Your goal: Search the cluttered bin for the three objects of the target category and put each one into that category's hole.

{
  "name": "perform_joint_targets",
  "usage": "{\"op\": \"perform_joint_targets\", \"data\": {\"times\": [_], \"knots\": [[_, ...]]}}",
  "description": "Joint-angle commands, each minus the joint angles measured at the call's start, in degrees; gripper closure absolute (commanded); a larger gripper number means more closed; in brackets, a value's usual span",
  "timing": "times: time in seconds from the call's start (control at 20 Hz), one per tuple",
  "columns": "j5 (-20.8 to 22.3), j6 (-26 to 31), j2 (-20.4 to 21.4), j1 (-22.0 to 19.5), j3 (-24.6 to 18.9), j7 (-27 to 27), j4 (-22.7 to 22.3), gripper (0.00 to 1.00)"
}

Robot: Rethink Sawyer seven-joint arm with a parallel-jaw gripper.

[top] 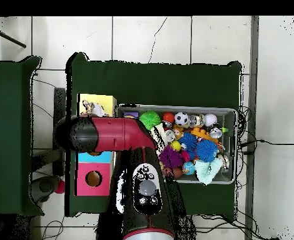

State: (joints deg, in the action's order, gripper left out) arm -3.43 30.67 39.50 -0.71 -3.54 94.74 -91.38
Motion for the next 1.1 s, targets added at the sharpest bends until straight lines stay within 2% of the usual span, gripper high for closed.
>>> {"op": "perform_joint_targets", "data": {"times": [0.05, 0.2, 0.55, 0.85, 1.1], "knots": [[-3.1, -4.7, -1.4, -0.4, -3.0, 13.0, -5.7, 1.0], [-4.1, -8.1, -1.5, -0.6, -3.7, 13.5, -6.7, 1.0], [-6.3, -11.8, -1.7, -1.2, -4.9, 13.3, -8.7, 1.0], [-7.0, -13.3, -2.3, -1.2, -4.7, 12.4, -9.4, 1.0], [-6.6, -12.3, -3.4, -0.2, -3.1, 12.3, -8.6, 1.0]]}}
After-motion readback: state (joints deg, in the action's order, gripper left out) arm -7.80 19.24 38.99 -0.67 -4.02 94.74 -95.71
